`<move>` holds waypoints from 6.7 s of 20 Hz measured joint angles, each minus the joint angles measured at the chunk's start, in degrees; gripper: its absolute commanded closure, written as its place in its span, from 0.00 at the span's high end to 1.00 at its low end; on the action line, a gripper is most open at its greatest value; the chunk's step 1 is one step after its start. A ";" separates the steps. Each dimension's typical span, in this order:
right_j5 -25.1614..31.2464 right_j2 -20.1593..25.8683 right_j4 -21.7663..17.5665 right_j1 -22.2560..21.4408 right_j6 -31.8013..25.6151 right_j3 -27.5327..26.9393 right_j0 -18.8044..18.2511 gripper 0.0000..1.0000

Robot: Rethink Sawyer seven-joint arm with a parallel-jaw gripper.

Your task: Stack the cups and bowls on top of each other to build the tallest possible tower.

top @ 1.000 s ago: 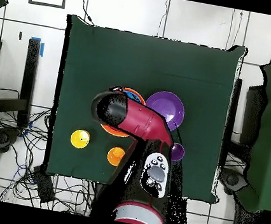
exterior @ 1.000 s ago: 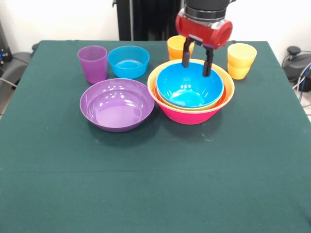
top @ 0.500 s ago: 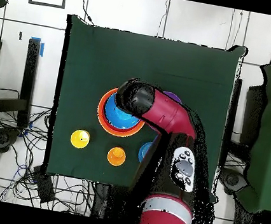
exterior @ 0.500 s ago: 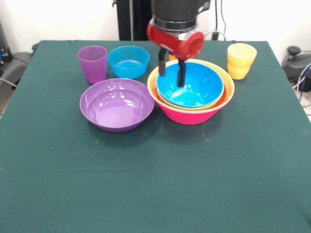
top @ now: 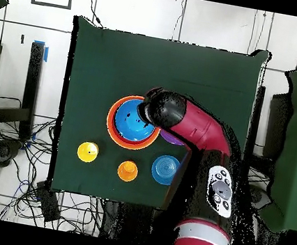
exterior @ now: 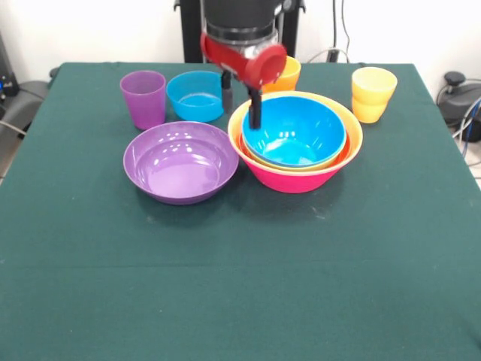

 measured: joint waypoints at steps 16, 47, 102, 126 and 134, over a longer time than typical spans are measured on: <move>3.75 5.35 -2.64 -5.06 0.00 -0.02 -5.07 1.00; -3.37 8.91 -20.64 11.70 0.00 -4.67 -11.77 1.00; 4.62 11.83 -20.96 10.87 0.00 -14.41 -12.26 1.00; 8.30 11.83 -20.96 17.34 0.00 -20.75 -9.57 1.00; 6.40 11.76 -20.95 20.20 0.00 -20.77 -9.56 1.00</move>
